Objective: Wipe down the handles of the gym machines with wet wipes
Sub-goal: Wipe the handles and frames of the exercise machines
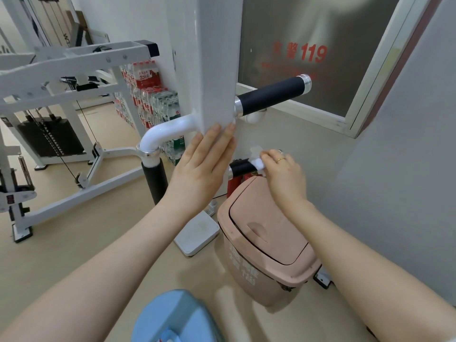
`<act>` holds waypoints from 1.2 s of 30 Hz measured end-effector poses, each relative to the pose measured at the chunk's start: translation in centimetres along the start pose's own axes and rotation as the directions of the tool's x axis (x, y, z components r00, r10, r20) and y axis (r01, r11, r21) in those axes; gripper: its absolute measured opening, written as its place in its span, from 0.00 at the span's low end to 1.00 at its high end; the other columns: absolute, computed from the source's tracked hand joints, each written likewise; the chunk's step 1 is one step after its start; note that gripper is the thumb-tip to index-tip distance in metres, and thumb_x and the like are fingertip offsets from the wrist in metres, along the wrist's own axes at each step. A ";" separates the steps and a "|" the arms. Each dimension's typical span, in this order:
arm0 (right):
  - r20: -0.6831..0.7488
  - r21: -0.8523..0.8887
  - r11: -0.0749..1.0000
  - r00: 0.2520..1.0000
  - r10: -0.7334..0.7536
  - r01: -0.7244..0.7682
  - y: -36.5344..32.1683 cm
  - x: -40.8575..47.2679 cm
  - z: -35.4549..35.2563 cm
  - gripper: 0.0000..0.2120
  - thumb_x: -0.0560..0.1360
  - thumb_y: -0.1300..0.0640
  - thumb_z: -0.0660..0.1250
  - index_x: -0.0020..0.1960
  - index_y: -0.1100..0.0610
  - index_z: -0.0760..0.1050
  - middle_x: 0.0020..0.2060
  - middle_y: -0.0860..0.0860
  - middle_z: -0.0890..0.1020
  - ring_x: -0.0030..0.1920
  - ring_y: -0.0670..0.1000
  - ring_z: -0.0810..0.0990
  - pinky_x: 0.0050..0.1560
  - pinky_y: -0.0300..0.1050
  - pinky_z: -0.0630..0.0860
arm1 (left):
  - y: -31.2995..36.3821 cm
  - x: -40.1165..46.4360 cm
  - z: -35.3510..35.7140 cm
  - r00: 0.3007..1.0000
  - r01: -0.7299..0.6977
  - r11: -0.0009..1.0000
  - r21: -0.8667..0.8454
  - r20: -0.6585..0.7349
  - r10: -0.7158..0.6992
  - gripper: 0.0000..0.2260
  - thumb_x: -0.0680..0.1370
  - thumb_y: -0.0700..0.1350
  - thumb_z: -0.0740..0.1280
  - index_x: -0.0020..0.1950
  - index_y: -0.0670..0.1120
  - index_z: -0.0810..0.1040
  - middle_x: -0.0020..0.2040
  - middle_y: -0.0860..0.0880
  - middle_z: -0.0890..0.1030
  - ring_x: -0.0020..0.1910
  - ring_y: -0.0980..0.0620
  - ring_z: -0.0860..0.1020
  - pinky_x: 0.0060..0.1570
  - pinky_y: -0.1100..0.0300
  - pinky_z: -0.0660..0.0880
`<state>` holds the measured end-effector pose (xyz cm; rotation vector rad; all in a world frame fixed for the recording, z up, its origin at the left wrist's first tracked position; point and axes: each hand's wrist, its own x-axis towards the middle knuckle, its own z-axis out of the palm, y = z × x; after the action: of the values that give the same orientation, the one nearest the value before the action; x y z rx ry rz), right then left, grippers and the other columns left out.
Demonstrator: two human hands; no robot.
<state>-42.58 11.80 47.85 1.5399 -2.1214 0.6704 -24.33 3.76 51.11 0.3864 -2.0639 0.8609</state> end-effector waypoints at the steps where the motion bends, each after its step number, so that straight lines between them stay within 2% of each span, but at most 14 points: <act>1: -0.011 -0.011 0.990 0.990 -0.138 0.138 -1.2 -0.2 -0.3 0.13 0.66 0.65 0.66 0.49 0.58 0.79 0.51 0.53 0.82 0.41 0.58 0.79 0.33 0.42 0.69 | -0.1 0.1 -0.1 1.000 -0.003 1.000 -0.008 -0.013 0.003 0.19 0.73 0.35 0.64 0.65 0.39 0.73 0.68 0.42 0.72 0.68 0.44 0.64 0.70 0.51 0.56; 3: -0.032 0.034 0.961 0.962 -0.272 0.273 -3.2 -0.3 -1.3 0.08 0.66 0.63 0.68 0.43 0.56 0.81 0.48 0.53 0.82 0.41 0.58 0.79 0.36 0.43 0.68 | -0.2 0.4 -0.4 0.999 -0.019 1.000 -0.005 -0.049 0.019 0.16 0.74 0.37 0.64 0.62 0.40 0.77 0.66 0.44 0.75 0.66 0.46 0.67 0.65 0.53 0.63; 5: -0.090 0.186 0.981 0.995 -0.041 0.057 -4.3 -0.1 -2.9 0.05 0.70 0.60 0.67 0.42 0.54 0.82 0.47 0.54 0.79 0.46 0.58 0.75 0.44 0.44 0.62 | -0.5 0.9 -0.9 0.995 -0.020 1.000 -0.001 -0.102 0.019 0.13 0.74 0.38 0.64 0.58 0.43 0.79 0.63 0.48 0.78 0.63 0.50 0.70 0.58 0.55 0.66; 8: -0.117 0.379 0.892 0.943 0.311 -0.247 -4.4 -0.3 -5.6 0.05 0.75 0.56 0.65 0.47 0.50 0.80 0.43 0.47 0.75 0.49 0.50 0.68 0.45 0.43 0.57 | -1.3 2.6 -2.0 0.985 -0.039 0.999 0.002 -0.165 0.038 0.13 0.73 0.38 0.64 0.55 0.46 0.80 0.59 0.51 0.80 0.59 0.54 0.71 0.51 0.56 0.63; 10: -0.092 0.567 0.768 0.905 0.416 -0.296 -4.7 -0.5 -7.7 0.04 0.74 0.56 0.66 0.47 0.48 0.74 0.41 0.45 0.75 0.47 0.49 0.71 0.46 0.43 0.65 | -1.9 4.3 -2.7 0.978 -0.057 0.998 0.032 -0.199 0.062 0.14 0.71 0.37 0.66 0.55 0.47 0.79 0.59 0.52 0.80 0.60 0.54 0.71 0.53 0.56 0.61; 12: -0.111 0.690 0.661 0.860 0.498 -0.294 -5.1 -0.1 -9.5 0.07 0.73 0.57 0.67 0.46 0.48 0.69 0.40 0.43 0.76 0.42 0.47 0.74 0.42 0.35 0.70 | -2.5 6.1 -3.2 0.971 -0.047 0.998 0.052 -0.232 0.057 0.14 0.70 0.40 0.68 0.56 0.47 0.79 0.61 0.52 0.79 0.61 0.55 0.71 0.57 0.55 0.61; 15: -0.217 0.706 0.646 0.778 0.589 -0.292 -5.1 1.8 -11.6 0.06 0.75 0.57 0.66 0.41 0.48 0.71 0.41 0.47 0.78 0.43 0.49 0.75 0.40 0.33 0.71 | -3.1 7.6 -4.2 0.973 -0.062 0.996 0.069 -0.219 0.076 0.20 0.69 0.45 0.68 0.61 0.43 0.76 0.67 0.49 0.74 0.64 0.53 0.67 0.63 0.53 0.61; 17: -0.322 0.635 0.721 0.754 0.572 -0.276 -5.1 3.5 -12.7 0.04 0.75 0.60 0.64 0.44 0.53 0.75 0.43 0.51 0.80 0.45 0.51 0.76 0.42 0.38 0.71 | -3.4 7.7 -4.6 0.971 -0.104 0.994 0.044 -0.214 0.111 0.24 0.68 0.47 0.70 0.61 0.40 0.75 0.68 0.47 0.73 0.64 0.51 0.66 0.66 0.53 0.59; 20: -0.437 0.390 0.898 0.818 0.375 -0.203 -6.6 5.3 -12.7 0.10 0.75 0.66 0.59 0.47 0.59 0.78 0.44 0.52 0.82 0.47 0.53 0.76 0.43 0.36 0.65 | -3.8 7.7 -4.6 0.967 -0.128 0.991 -0.030 -0.228 0.118 0.21 0.70 0.44 0.68 0.62 0.38 0.75 0.67 0.44 0.73 0.64 0.48 0.66 0.68 0.51 0.58; 23: -0.384 0.324 0.941 0.923 0.034 0.100 -8.9 4.9 -9.9 0.13 0.70 0.68 0.51 0.40 0.57 0.72 0.35 0.46 0.76 0.39 0.52 0.73 0.40 0.46 0.69 | -4.1 7.5 -4.5 0.969 -0.144 0.986 -0.085 -0.214 0.123 0.19 0.74 0.42 0.65 0.64 0.36 0.73 0.68 0.42 0.73 0.66 0.47 0.66 0.68 0.49 0.60; 25: -0.362 0.243 0.952 0.928 -0.088 0.185 -7.9 4.1 -7.6 0.18 0.72 0.69 0.50 0.50 0.60 0.76 0.47 0.47 0.80 0.50 0.53 0.77 0.51 0.52 0.73 | -4.6 7.2 -4.2 0.971 -0.155 0.982 -0.111 -0.201 0.130 0.19 0.75 0.42 0.64 0.65 0.35 0.72 0.68 0.41 0.72 0.67 0.46 0.65 0.68 0.49 0.58; 27: -0.381 0.119 0.985 0.922 -0.069 0.123 -6.2 4.2 -6.7 0.24 0.70 0.72 0.50 0.61 0.62 0.75 0.60 0.54 0.78 0.64 0.55 0.74 0.62 0.57 0.71 | -5.2 7.2 -3.8 0.972 -0.162 0.979 -0.125 -0.193 0.136 0.20 0.75 0.41 0.64 0.65 0.35 0.70 0.68 0.40 0.71 0.68 0.45 0.64 0.69 0.49 0.58; 31: -0.408 0.196 0.980 0.906 0.116 -0.037 -6.6 5.6 -6.0 0.27 0.69 0.71 0.48 0.62 0.63 0.75 0.63 0.58 0.76 0.66 0.58 0.71 0.65 0.47 0.68 | -5.9 7.3 -2.6 0.968 -0.182 0.974 -0.132 -0.200 0.154 0.18 0.77 0.40 0.60 0.66 0.35 0.69 0.68 0.40 0.72 0.68 0.46 0.65 0.69 0.49 0.59; 36: -0.365 0.134 0.991 0.931 0.024 0.027 -6.0 5.9 -4.6 0.32 0.65 0.81 0.57 0.65 0.61 0.72 0.65 0.56 0.74 0.67 0.56 0.70 0.62 0.41 0.66 | -6.4 7.0 -1.4 0.967 -0.153 0.983 -0.105 -0.222 0.127 0.15 0.78 0.38 0.60 0.64 0.36 0.73 0.67 0.41 0.73 0.67 0.46 0.69 0.68 0.51 0.62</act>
<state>-38.22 8.64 55.83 1.3561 -1.8253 1.0346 -24.22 0.45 60.09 0.0765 -1.9464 0.8172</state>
